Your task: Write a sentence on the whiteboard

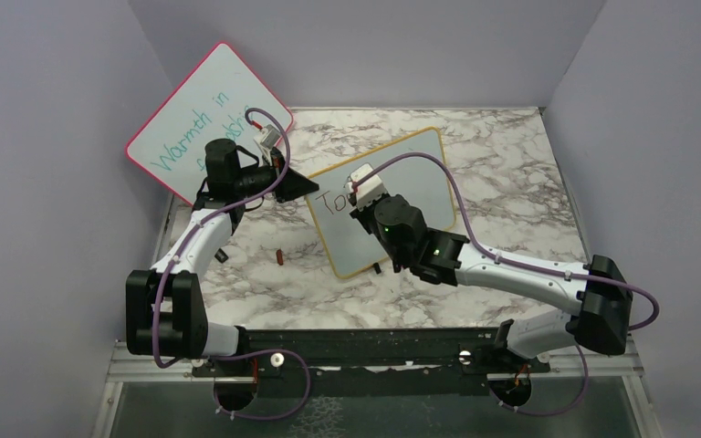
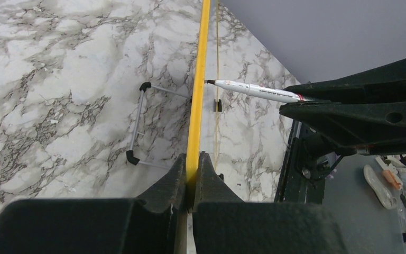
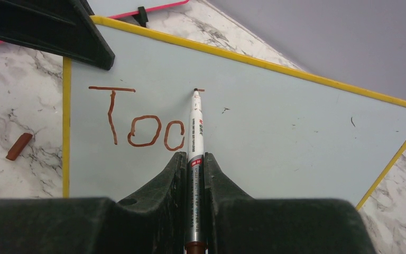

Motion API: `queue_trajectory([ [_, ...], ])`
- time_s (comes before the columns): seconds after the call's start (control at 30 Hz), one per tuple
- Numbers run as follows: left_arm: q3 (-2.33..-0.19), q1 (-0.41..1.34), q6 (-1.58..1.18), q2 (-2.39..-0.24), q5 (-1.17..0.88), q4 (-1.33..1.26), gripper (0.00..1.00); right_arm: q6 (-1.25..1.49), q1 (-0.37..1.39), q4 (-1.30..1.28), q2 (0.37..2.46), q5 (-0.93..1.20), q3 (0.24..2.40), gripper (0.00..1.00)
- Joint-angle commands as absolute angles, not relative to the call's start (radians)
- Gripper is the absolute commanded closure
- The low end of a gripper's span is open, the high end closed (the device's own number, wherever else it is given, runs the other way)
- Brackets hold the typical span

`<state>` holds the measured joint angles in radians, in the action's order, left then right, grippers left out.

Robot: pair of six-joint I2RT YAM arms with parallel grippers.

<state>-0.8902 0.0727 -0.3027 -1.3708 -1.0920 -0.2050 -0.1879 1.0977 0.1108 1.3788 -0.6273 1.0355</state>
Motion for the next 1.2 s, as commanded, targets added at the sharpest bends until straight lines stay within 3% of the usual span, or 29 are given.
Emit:
queue_trajectory([
  [0.0,-0.885,0.078,-0.223,-1.399,-1.090,-0.150,1.00,-0.174,1.094,0.080,1.401,-0.611,1.067,1.00],
  [1.17,-0.889,0.078,-0.215,-1.402,-1.085,-0.140,1.00,-0.033,1.094,-0.103,1.323,-0.580,0.975,0.99],
])
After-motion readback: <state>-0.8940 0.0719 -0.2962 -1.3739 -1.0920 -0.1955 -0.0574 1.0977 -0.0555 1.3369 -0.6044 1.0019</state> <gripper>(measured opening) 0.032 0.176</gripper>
